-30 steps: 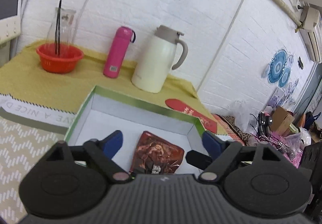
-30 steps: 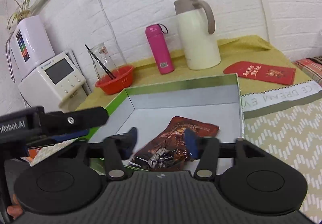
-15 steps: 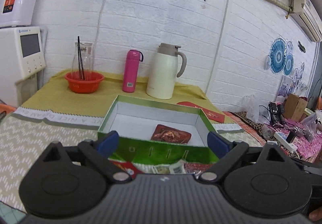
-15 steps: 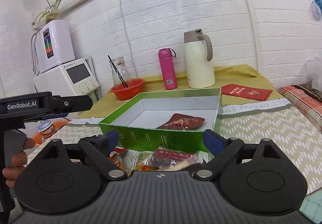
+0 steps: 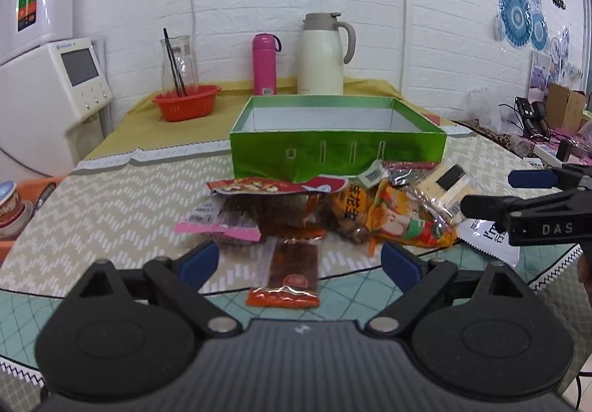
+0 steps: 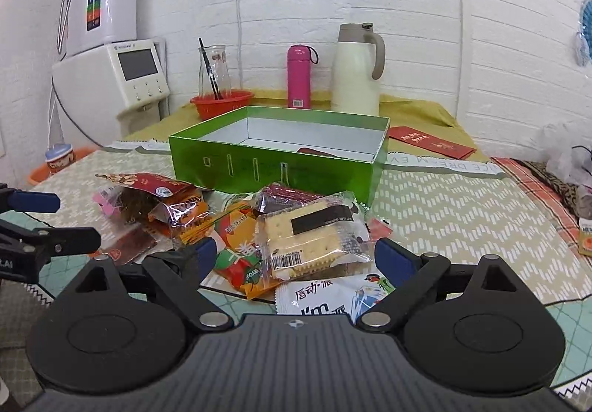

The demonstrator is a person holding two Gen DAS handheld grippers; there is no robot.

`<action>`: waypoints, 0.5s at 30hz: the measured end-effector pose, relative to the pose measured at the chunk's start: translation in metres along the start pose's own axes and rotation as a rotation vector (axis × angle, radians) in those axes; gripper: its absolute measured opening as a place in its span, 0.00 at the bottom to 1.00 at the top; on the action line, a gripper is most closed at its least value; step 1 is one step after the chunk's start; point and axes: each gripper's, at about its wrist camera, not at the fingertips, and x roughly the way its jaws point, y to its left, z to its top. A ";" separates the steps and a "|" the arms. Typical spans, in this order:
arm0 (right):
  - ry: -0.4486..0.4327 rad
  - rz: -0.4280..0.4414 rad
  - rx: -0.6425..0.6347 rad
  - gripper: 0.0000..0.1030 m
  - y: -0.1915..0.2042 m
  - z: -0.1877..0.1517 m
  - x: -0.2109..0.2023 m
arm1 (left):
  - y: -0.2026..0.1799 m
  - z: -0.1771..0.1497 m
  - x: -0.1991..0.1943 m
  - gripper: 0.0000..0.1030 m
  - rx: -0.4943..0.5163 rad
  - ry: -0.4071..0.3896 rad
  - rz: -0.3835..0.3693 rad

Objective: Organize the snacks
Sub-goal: 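Move the right gripper to the cracker pack and grasp it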

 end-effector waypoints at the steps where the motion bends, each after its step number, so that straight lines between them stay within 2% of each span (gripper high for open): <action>1: 0.013 -0.006 -0.012 1.00 0.001 0.001 0.006 | 0.001 0.000 0.002 0.91 0.001 0.008 -0.011; 7: 0.065 -0.053 -0.093 1.00 0.000 -0.002 0.031 | 0.004 -0.003 0.020 0.91 0.008 0.070 -0.049; 10: 0.089 -0.020 -0.141 1.00 0.005 -0.002 0.038 | 0.008 -0.003 0.025 0.90 -0.031 0.100 -0.069; 13: 0.082 -0.036 -0.211 1.00 0.012 -0.004 0.044 | 0.009 -0.002 0.033 0.90 -0.042 0.127 -0.061; 15: 0.077 -0.019 -0.196 1.00 0.009 -0.004 0.042 | 0.009 -0.001 0.037 0.90 -0.033 0.133 -0.065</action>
